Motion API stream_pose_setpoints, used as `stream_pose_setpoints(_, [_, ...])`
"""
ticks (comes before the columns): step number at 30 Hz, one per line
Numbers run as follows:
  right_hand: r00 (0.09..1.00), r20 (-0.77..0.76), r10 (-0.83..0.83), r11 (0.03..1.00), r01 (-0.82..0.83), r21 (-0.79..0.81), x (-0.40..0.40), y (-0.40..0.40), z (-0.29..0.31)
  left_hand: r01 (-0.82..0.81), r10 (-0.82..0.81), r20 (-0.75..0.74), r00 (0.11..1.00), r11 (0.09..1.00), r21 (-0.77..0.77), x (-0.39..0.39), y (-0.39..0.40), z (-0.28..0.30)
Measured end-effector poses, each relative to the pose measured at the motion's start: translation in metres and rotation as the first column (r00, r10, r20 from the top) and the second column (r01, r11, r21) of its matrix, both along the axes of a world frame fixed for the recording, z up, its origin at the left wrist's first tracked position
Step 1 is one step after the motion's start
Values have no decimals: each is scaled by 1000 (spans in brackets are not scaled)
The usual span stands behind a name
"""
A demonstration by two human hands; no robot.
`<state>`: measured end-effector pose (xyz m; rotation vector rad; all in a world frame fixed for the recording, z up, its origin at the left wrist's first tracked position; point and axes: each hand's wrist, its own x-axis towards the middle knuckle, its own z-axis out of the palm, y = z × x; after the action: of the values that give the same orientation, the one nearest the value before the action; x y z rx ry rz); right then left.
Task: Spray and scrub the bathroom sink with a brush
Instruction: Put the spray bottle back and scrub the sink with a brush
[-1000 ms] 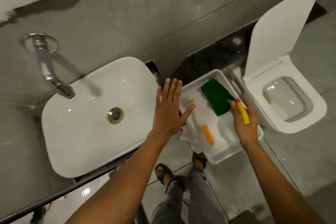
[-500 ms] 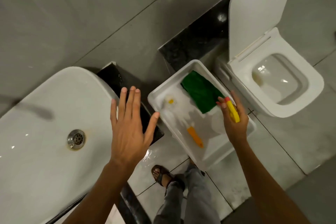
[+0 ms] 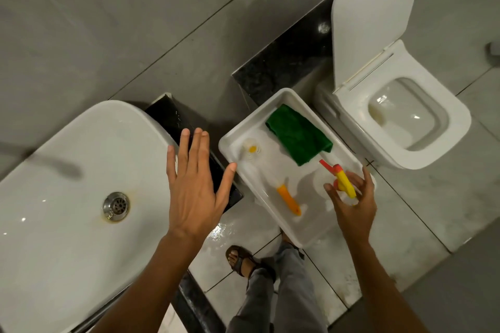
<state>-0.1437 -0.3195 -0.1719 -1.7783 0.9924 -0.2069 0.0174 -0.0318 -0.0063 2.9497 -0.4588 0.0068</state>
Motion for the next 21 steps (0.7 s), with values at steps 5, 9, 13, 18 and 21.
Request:
stream_pose_setpoints(5, [988,-137,-73,997,75,11,-60,68,2,2,-2,4,1000,1000,13,0,0,-1])
stream_pose_setpoints(9, [939,-169,300,954,-291,73,-28,103,0,6,-6,9,1000,1000,19,1,0,-2])
stream_pose_setpoints(13, [835,-321,446,888,-457,46,42,112,-9,9,-9,26,1000,1000,17,0,0,-2])
stream_pose_setpoints(18, [733,-481,481,857,-509,81,69,112,-11,4,-4,22,1000,1000,9,-1,-1,0])
stream_pose_setpoints(21, [769,-465,438,887,-454,84,66,112,-5,2,-2,27,1000,1000,-5,0,-2,1])
